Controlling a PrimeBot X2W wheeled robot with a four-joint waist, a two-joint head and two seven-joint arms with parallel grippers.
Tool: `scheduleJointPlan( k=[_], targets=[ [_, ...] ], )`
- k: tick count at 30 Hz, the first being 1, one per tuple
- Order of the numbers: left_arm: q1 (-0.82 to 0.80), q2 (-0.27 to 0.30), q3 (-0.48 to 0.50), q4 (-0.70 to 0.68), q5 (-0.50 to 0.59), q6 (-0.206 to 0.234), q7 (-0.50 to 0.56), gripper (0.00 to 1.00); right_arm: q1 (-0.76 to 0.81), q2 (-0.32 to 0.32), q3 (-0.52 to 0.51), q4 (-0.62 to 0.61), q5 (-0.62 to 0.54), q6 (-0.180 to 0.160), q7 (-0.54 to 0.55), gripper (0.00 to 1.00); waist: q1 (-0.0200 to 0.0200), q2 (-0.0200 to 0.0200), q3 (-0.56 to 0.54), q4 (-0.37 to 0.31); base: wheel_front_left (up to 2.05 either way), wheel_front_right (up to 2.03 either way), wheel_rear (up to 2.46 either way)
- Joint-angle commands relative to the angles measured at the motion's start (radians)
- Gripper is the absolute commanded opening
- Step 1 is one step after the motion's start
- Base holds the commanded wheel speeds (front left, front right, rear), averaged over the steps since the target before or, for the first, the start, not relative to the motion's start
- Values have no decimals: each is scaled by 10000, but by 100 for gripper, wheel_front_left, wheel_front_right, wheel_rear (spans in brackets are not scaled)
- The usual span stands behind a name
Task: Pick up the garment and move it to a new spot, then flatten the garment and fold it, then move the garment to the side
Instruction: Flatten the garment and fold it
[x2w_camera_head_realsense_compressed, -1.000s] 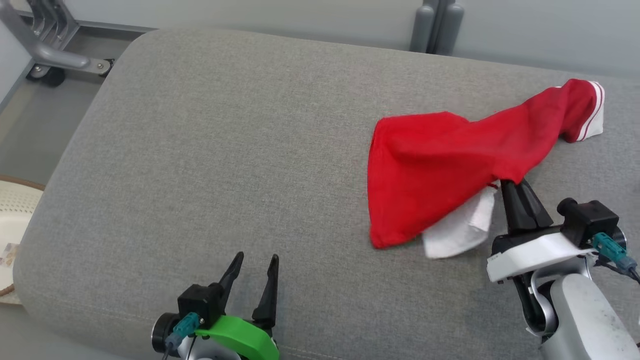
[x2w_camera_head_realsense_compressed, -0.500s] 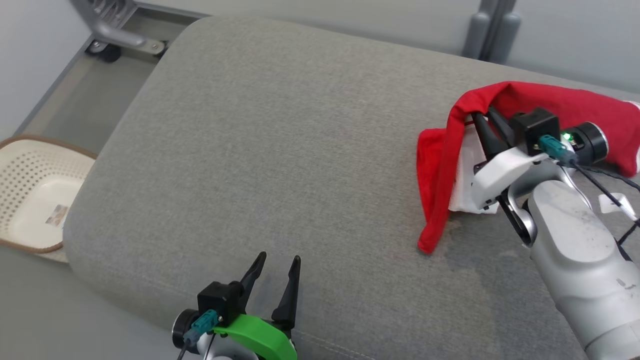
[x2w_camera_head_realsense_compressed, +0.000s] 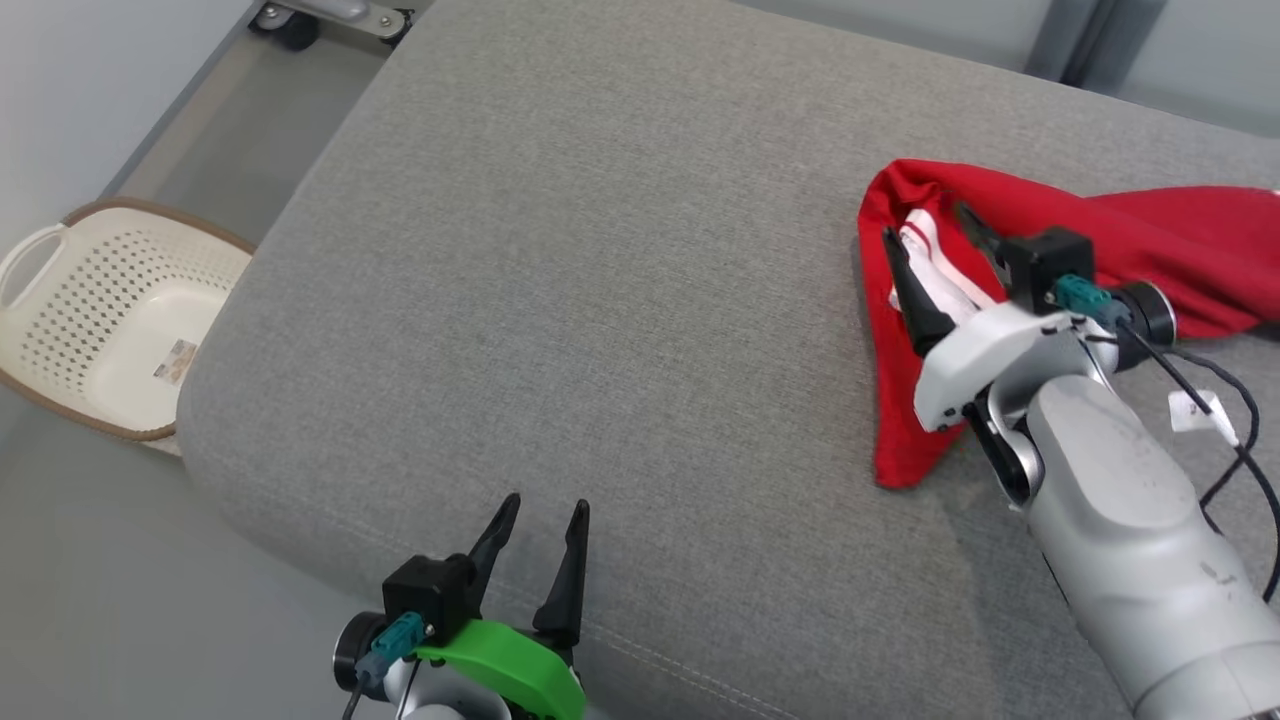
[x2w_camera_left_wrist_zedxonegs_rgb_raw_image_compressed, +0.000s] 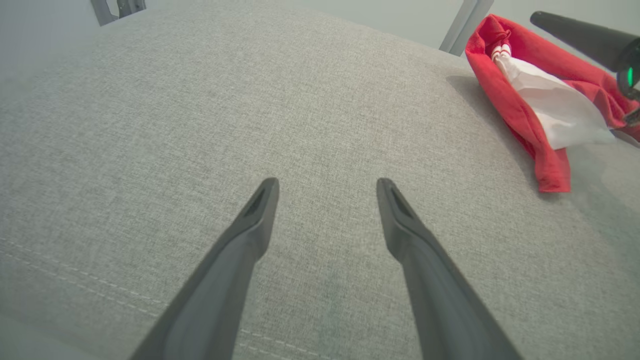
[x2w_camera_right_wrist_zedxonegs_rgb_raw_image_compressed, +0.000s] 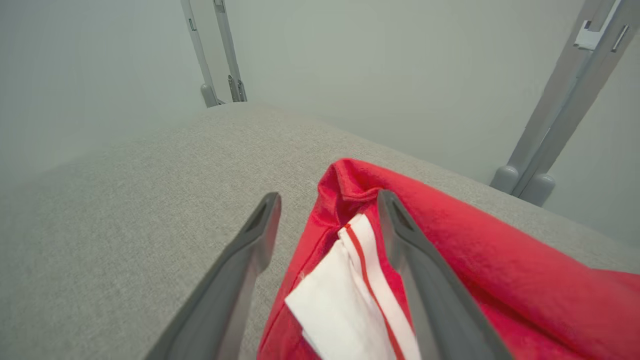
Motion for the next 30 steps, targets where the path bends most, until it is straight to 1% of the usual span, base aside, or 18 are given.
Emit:
scheduleJointPlan(
  k=[1, 4, 7, 9, 12, 18, 26, 27, 28, 29, 30],
  targets=[
    [-70, 19, 81, -56, 63, -5, 14, 100, 580, -125, -84, -344, 159, -16, -37, 100, 0, 0, -259, -771, 0, 0, 0],
    [-112, 22, 183, -109, 195, -82, 12, 100, 1421, -198, -127, -1310, 392, -16, -40, 100, 0, 0, -406, -1272, 0, 0, 0],
    [-141, 22, 253, -138, 222, -98, 12, 100, 2285, -196, -28, -2006, 610, -16, -40, 100, 0, 0, -497, -1618, 0, 0, 0],
    [-167, 22, 260, -175, 235, -119, 14, 100, 2629, -254, 90, -2322, 744, -16, -41, 100, 0, 0, -480, -1781, 0, 0, 0],
    [-192, 23, 191, -186, 248, -170, 14, 100, 2973, -292, 171, -2553, 812, -16, -38, 100, 0, 0, -446, -1849, 0, 0, 0],
    [-159, 25, 104, -108, 192, -186, 13, 100, 2829, -358, 106, -2369, 598, -14, -39, 100, 0, 0, -343, -1507, 0, 0, 0],
    [-53, 22, 98, -87, 164, -178, 14, 100, 2413, -405, 218, -1331, 147, -16, -38, 100, 0, 0, -229, -872, 0, 0, 0],
    [-45, 22, 107, -91, 150, -168, 14, 100, 2372, -389, 270, -1193, 129, -16, -40, 91, 0, 0, -216, -835, 0, 0, 0],
    [-47, 22, 103, -99, 138, -163, 13, 100, 2326, -391, 300, -1097, 93, -16, -40, 50, 0, 0, -194, -805, 0, 0, 0],
    [-53, 22, 95, -107, 125, -156, 14, 100, 2287, -398, 298, -960, 91, -16, -38, 30, 0, 0, -177, -785, 0, 0, 0],
    [-58, 22, 90, -115, 117, -149, 14, 100, 2243, -399, 282, -843, 89, -16, -40, 0, 0, 0, -158, -773, 0, 0, 0]
  ],
)
